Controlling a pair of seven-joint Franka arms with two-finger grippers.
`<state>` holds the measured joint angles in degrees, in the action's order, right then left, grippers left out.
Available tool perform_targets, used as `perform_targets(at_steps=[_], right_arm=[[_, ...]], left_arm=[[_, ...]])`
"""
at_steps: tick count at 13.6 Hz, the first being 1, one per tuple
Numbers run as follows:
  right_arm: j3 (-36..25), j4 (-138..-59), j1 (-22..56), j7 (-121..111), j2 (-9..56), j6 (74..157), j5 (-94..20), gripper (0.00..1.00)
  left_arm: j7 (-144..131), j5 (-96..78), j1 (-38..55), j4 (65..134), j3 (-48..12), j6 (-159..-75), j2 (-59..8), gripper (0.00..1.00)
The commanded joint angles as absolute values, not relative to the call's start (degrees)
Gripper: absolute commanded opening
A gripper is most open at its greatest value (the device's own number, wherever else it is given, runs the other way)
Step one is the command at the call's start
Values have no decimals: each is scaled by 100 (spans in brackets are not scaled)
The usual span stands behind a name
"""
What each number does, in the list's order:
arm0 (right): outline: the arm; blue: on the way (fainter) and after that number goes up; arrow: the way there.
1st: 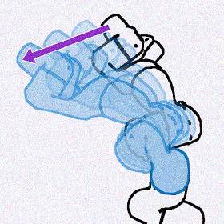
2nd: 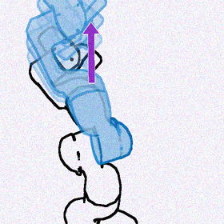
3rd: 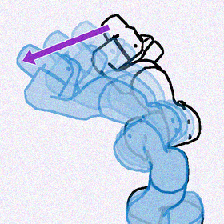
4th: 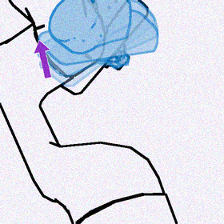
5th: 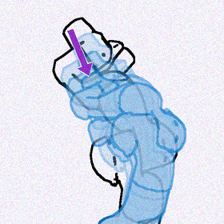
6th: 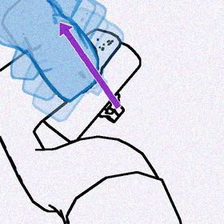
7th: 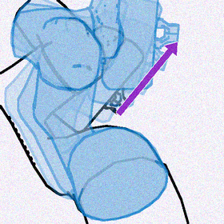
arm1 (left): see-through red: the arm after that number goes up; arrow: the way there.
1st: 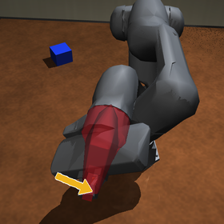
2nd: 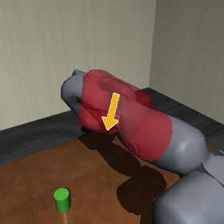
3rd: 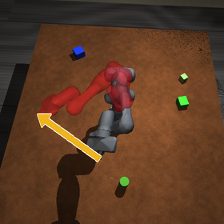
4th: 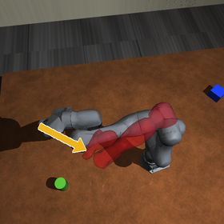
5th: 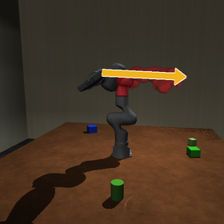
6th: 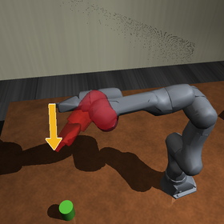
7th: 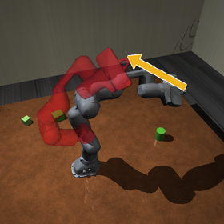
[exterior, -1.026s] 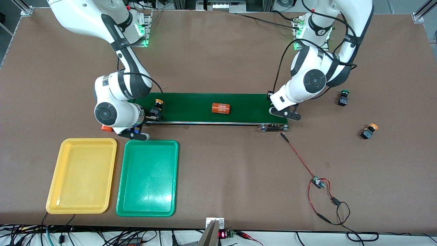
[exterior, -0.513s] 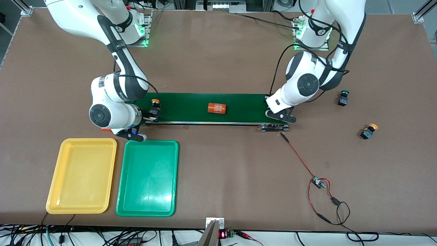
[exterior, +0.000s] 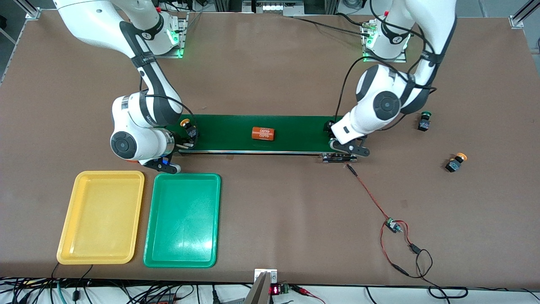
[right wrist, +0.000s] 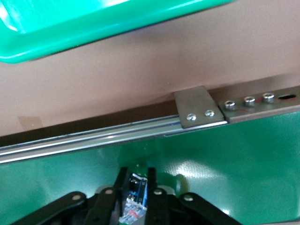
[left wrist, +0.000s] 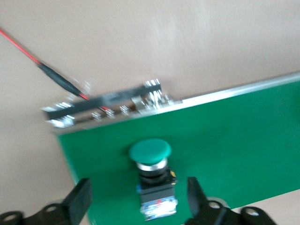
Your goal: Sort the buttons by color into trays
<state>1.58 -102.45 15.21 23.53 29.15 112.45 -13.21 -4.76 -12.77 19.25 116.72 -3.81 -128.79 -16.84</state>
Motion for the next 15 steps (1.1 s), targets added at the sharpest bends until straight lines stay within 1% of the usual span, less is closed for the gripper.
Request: perform_targets(at_steps=[1, 3, 4, 6, 7, 8, 9, 11, 12, 13, 15], right_arm=[[185, -9732, 1371, 1525, 2857, 10689, -1371, 86], [185, -9519, 1240, 733, 2699, 10363, -1354, 87], [185, -9588, 1161, 416, 2516, 10336, -1301, 87], [185, -10008, 1143, 36, 1972, 10143, -1196, 87], [228, -10481, 1143, 9, 1595, 10247, -1004, 87], [272, -10981, 1143, 9, 1243, 10579, -889, 88], [333, -11648, 1134, -9, 796, 11043, -844, 90], [517, -13027, 1020, -96, -31, 12246, -844, 91], [780, -13469, 854, -149, -261, 12713, -844, 91], [1078, -13796, 713, -254, -333, 13127, -844, 91], [1283, -14219, 659, -657, -299, 13997, -844, 91]], left_arm=[[33, -1380, 1172, 11689, -378, -12395, -1231, 100], [560, -1380, 530, 11724, -378, -12130, -1222, 100], [780, -1380, 327, 11751, -378, -12042, -1222, 100], [905, -1362, -7, 11838, -369, -11953, -1248, 100], [905, -1354, -131, 11908, -369, -11944, -1248, 100], [905, -1319, -219, 12005, -360, -11944, -1248, 100], [949, -1049, -385, 12084, -369, -11944, -1248, 100], [1404, -800, -588, 12304, -369, -11944, -1239, 100], [1676, -800, -711, 12400, -369, -11944, -1239, 100], [1922, -800, -869, 12488, -369, -11953, -1231, 100], [2213, -782, -1194, 12586, -378, -11962, -1222, 100]])
